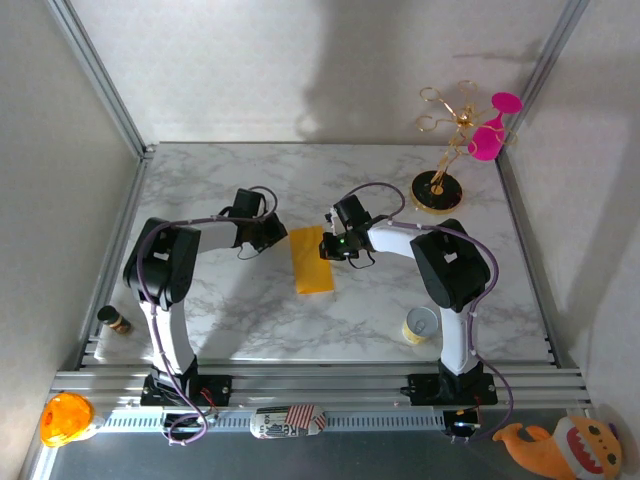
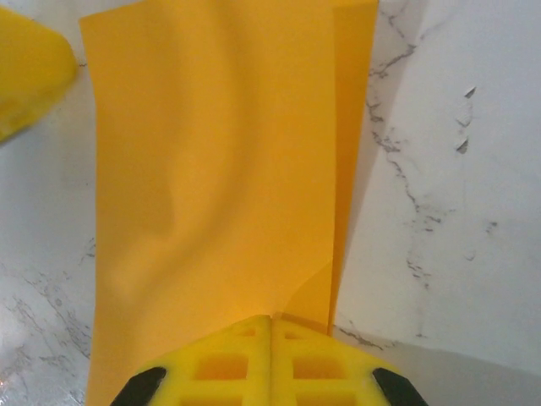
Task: Fold a paper plane with a square sheet of paper (pick it up from the middle)
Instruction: First fold the square sheet of paper in half at the center of the table.
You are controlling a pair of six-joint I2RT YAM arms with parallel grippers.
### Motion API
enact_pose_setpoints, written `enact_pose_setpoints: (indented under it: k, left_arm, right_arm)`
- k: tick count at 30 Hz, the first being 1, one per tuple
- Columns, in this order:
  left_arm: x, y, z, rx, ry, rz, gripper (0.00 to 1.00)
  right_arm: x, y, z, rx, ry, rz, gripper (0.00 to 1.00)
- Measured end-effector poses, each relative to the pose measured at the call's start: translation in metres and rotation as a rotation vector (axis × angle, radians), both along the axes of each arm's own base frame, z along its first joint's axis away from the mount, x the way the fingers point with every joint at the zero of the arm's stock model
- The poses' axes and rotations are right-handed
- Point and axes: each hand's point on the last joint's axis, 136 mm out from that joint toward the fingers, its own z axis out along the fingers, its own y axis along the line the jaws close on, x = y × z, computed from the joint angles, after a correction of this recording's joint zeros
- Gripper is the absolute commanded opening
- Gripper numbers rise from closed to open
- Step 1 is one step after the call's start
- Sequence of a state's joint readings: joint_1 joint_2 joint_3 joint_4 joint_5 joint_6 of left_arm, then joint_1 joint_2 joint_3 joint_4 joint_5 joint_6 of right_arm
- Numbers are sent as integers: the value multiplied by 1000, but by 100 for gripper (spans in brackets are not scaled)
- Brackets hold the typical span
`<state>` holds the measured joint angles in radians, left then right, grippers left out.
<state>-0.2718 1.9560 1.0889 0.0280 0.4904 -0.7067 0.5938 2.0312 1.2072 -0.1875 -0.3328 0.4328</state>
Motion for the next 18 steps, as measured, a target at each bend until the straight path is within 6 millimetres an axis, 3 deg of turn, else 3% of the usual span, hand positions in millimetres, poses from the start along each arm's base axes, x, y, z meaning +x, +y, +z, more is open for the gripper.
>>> enact_pose_setpoints:
  k: [3,9,12,18]
  left_arm:
    - [1,-5,11,-19,-28,-13,9]
    - [0,-42,44,-98,-123,-94,9]
    - [-2,-48,38,-106,-107,-106,8]
    - [3,-40,1,-48,-35,-73,7]
  right_arm:
    - [0,0,0,0,0,0,0]
    - [0,0,0,-4,4,2,0]
    - [0,0,0,-5,4,3,0]
    - [0,0,0,-5,5,3,0]
